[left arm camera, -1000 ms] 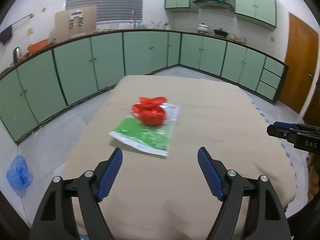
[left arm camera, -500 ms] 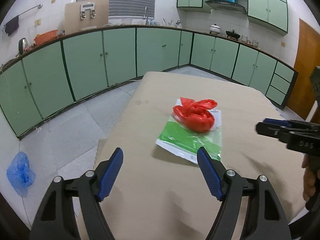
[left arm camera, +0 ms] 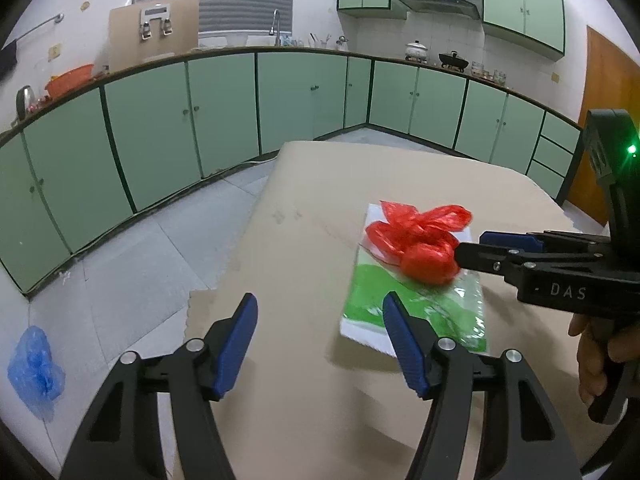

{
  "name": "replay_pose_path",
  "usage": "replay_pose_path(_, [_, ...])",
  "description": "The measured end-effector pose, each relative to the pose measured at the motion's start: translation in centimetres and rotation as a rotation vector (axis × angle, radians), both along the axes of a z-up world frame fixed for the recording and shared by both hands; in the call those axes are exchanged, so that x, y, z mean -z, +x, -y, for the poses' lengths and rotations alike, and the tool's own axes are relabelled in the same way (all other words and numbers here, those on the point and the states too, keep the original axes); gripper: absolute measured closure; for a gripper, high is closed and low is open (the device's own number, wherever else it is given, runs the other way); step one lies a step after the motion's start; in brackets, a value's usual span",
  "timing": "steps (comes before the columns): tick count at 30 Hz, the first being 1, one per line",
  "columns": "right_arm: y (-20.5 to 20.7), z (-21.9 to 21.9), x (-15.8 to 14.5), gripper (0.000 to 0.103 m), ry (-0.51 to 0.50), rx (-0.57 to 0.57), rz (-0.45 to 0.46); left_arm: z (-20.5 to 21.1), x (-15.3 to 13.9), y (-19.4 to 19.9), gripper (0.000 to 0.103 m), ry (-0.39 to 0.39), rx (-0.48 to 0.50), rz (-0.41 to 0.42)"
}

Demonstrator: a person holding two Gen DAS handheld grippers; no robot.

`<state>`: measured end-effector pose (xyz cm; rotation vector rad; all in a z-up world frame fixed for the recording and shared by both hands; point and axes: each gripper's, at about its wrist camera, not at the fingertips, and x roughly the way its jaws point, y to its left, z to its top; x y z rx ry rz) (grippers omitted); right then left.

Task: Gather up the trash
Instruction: 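Grasp the red plastic bag with the right tool while the left grasps the salt bag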

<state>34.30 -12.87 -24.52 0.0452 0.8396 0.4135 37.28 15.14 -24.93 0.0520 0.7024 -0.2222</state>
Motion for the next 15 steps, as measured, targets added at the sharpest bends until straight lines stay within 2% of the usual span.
replay_pose_path(5, [1.2, -1.2, 0.6, 0.056, -0.007, -0.015, -0.013, -0.2, 0.3, 0.9, 0.039, 0.005, 0.010, -0.006])
replay_pose_path(12, [0.4, -0.5, 0.7, 0.076, 0.023, -0.044, -0.021, 0.4, 0.5, -0.2, 0.039, -0.009, 0.016, -0.017])
replay_pose_path(15, [-0.7, 1.1, 0.0, 0.079, 0.054, -0.029, 0.006, 0.8, 0.5, -0.7, 0.039, -0.021, 0.020, -0.026])
